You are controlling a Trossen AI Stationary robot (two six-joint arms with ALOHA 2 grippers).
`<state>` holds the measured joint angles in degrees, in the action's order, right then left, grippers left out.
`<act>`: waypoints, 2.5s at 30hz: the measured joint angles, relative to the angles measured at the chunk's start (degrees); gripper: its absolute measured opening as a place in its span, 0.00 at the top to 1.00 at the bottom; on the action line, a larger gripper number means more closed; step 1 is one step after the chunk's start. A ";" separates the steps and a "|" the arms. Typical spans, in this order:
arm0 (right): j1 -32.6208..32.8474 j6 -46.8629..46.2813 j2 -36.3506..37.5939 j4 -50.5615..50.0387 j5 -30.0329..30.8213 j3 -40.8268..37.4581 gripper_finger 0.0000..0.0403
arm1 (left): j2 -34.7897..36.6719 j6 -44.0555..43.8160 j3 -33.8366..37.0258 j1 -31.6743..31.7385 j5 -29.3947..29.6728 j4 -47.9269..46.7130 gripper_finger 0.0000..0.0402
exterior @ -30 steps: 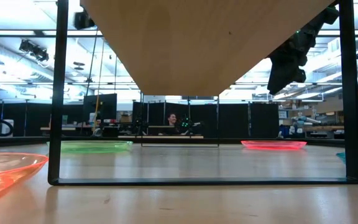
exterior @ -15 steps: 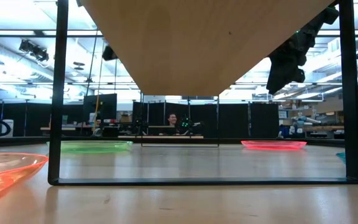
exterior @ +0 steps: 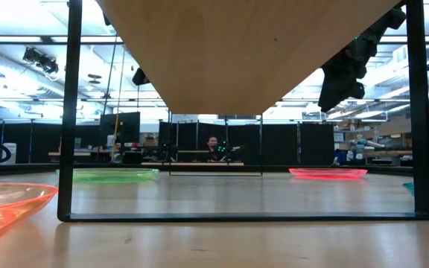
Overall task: Place and stack plates onto a shelf
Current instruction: Stack the bottom pink plate on top of the orange plate on the shelf, then stack the pink plate on top of the green plate on the shelf
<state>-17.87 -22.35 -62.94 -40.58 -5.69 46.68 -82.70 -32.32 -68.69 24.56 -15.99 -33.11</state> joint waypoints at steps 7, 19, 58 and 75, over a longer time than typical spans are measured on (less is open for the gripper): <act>0.00 0.00 0.00 0.04 0.00 0.00 0.74 | 0.00 -0.38 0.00 -0.30 0.32 0.19 0.99; 0.00 0.00 0.00 0.22 0.00 0.00 0.74 | -2.82 -1.07 0.00 -3.30 1.81 2.65 0.98; 0.00 0.02 0.00 0.24 -0.02 0.00 0.74 | -2.85 -1.37 0.00 -2.81 0.88 8.31 0.77; 0.00 0.02 0.00 0.20 0.01 0.00 0.74 | 6.74 6.34 0.00 -5.15 5.34 5.64 0.77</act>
<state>-17.87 -22.33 -62.94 -40.37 -5.68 46.68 -75.95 -25.98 -68.69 19.41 -10.65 -27.47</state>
